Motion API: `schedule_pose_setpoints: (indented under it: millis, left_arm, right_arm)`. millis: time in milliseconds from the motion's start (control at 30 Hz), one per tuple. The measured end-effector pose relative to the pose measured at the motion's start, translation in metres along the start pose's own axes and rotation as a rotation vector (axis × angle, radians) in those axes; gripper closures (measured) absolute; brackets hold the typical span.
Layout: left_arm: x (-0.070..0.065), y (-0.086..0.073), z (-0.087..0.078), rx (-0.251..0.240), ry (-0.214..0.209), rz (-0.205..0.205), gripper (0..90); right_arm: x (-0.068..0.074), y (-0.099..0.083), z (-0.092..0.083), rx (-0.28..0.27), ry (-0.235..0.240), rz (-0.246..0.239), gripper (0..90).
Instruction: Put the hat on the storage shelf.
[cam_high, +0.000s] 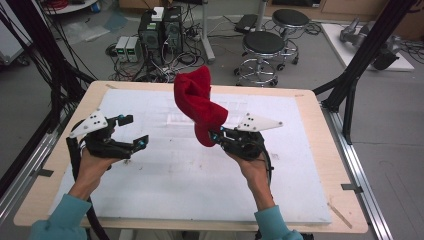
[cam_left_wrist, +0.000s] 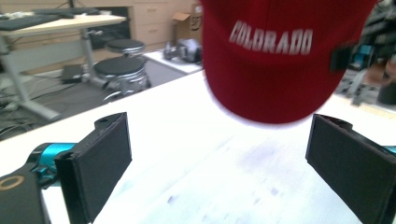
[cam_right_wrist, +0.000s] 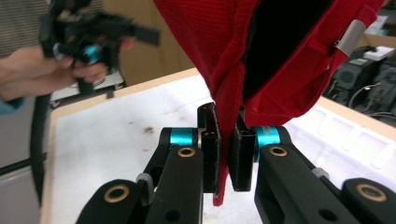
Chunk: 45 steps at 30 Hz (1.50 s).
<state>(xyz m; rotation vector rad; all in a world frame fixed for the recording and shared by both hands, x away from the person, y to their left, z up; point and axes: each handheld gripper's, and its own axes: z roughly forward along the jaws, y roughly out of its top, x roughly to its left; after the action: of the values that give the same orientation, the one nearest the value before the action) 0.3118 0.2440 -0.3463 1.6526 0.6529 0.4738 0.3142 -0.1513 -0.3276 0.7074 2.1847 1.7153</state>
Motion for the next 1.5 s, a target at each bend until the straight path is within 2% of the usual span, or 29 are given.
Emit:
schedule_pose_setpoints:
  millis: [167,333,433,533,600,700,1000,1233,1300,1467,1500]
  left_arm:
    - [0.007,-0.029,-0.016,-0.018,0.073,-0.005,7.3]
    - [0.011,-0.054,-0.028,-0.033,0.12,-0.009,7.3]
    - [0.012,-0.065,-0.036,-0.045,0.148,-0.013,7.3]
    - [0.012,-0.076,-0.044,-0.07,0.194,-0.003,7.3]
    - [0.013,-0.084,-0.048,-0.075,0.217,-0.01,7.2]
    - [0.017,-0.093,-0.051,-0.058,0.235,-0.029,7.3]
    - [0.02,-0.103,-0.052,-0.045,0.254,-0.042,7.2]
    - [0.023,-0.115,-0.056,-0.053,0.27,-0.071,7.3]
    - [0.023,-0.115,-0.058,-0.072,0.272,-0.075,7.3]
    - [0.021,-0.115,-0.057,-0.062,0.272,-0.052,7.3]
    - [0.021,-0.115,-0.056,-0.062,0.272,-0.051,7.3]
  right_arm:
    - [-0.012,0.002,-0.002,-0.015,-0.05,0.0,85.4]
    - [-0.022,0.007,-0.003,-0.022,-0.109,-0.008,85.4]
    - [-0.029,0.01,-0.002,-0.032,-0.144,-0.018,85.4]
    - [-0.037,0.012,-0.001,-0.038,-0.175,-0.013,85.4]
    - [-0.042,0.013,0.0,-0.042,-0.194,-0.006,85.4]
    - [-0.05,0.014,0.003,-0.039,-0.213,0.005,85.4]
    - [-0.071,0.008,0.016,-0.035,-0.251,0.036,85.4]
    - [-0.089,-0.003,0.029,-0.028,-0.272,0.076,85.3]
    - [-0.094,-0.006,0.034,-0.029,-0.271,0.085,85.3]
    - [-0.099,-0.011,0.043,-0.017,-0.267,0.087,85.3]
    - [-0.1,-0.012,0.045,-0.008,-0.276,0.075,85.3]
